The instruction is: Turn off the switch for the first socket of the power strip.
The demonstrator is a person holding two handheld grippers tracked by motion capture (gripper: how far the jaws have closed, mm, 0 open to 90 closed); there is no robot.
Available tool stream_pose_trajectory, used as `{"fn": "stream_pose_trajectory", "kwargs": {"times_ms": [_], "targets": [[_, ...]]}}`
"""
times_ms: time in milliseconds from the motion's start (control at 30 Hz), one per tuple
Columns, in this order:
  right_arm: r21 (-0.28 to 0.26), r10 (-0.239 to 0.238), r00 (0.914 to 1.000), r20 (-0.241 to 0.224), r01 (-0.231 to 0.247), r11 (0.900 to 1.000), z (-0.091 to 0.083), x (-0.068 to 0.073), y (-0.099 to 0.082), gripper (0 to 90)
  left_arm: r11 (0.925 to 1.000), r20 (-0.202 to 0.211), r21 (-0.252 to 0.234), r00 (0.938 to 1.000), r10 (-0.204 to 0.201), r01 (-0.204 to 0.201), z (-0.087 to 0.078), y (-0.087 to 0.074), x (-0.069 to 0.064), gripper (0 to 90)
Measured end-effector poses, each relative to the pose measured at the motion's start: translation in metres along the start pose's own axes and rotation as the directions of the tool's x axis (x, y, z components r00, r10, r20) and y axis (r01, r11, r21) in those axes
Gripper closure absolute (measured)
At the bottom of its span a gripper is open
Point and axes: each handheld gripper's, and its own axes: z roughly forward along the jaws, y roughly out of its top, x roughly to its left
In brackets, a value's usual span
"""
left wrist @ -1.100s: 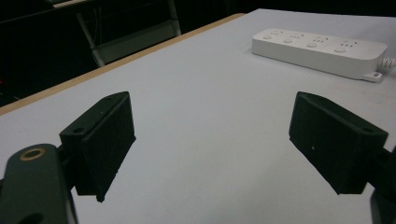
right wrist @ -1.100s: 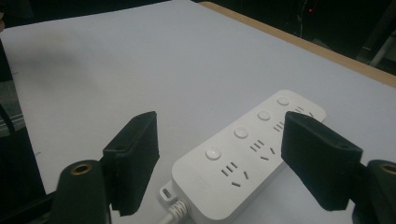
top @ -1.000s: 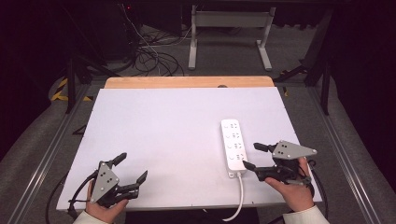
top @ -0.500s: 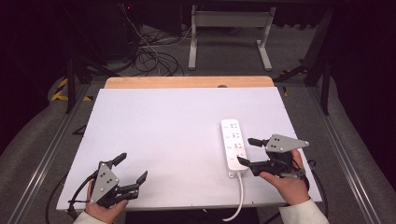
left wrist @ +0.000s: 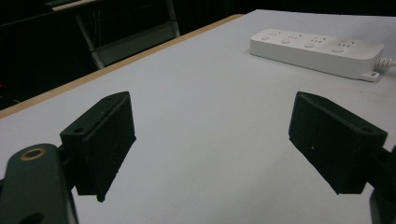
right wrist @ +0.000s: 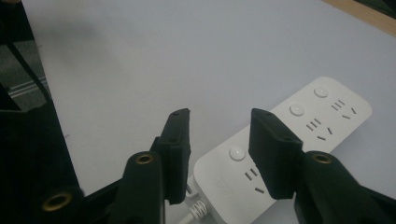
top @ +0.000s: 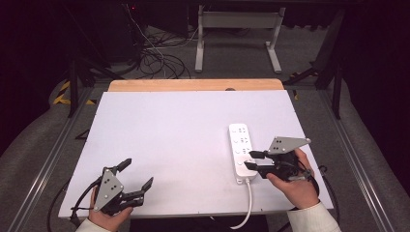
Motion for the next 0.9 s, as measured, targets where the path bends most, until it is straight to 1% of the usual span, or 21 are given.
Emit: {"fn": "stream_pose_trajectory", "kwargs": {"times_ms": [100, 267, 400, 467, 800, 867, 900], "targets": [[0.040, 0.003, 0.9999, -0.011, -0.002, 0.9992, 0.001, 0.000, 0.005, 67.2, 1.0000, 0.001, -0.001, 1.0000, 0.002, -0.002, 0.000, 0.000, 0.000, 14.7], [0.091, 0.026, 0.9997, -0.001, -0.026, 0.9955, 0.006, -0.002, 0.013, 76.1, 1.0000, 0.003, 0.000, 1.0000, 0.000, 0.000, 0.000, 0.000, 0.000, 14.7], [0.119, 0.025, 0.9997, 0.000, -0.024, 0.9927, 0.010, -0.003, 0.017, 84.2, 1.0000, 0.003, 0.001, 1.0000, 0.001, -0.001, 0.001, 0.000, 0.000, 14.7], [0.140, 0.023, 0.9997, -0.010, -0.022, 0.9899, 0.013, -0.003, 0.019, 89.8, 1.0000, 0.004, 0.002, 1.0000, 0.001, -0.001, 0.001, 0.000, 0.000, 14.7], [0.187, 0.030, 0.9995, -0.013, -0.027, 0.9821, 0.022, -0.007, 0.026, 90.0, 1.0000, 0.004, 0.003, 1.0000, 0.003, -0.003, 0.001, 0.000, 0.000, 14.7], [0.191, 0.024, 0.9997, -0.008, -0.022, 0.9813, 0.024, -0.008, 0.027, 90.0, 1.0000, 0.004, 0.004, 1.0000, 0.003, -0.003, 0.001, 0.000, 0.000, 14.7], [0.196, 0.025, 0.9997, -0.007, -0.023, 0.9804, 0.026, -0.009, 0.028, 90.0, 0.9999, 0.002, 0.005, 0.9999, 0.012, -0.012, 0.001, 0.000, 0.001, 14.7]]}}
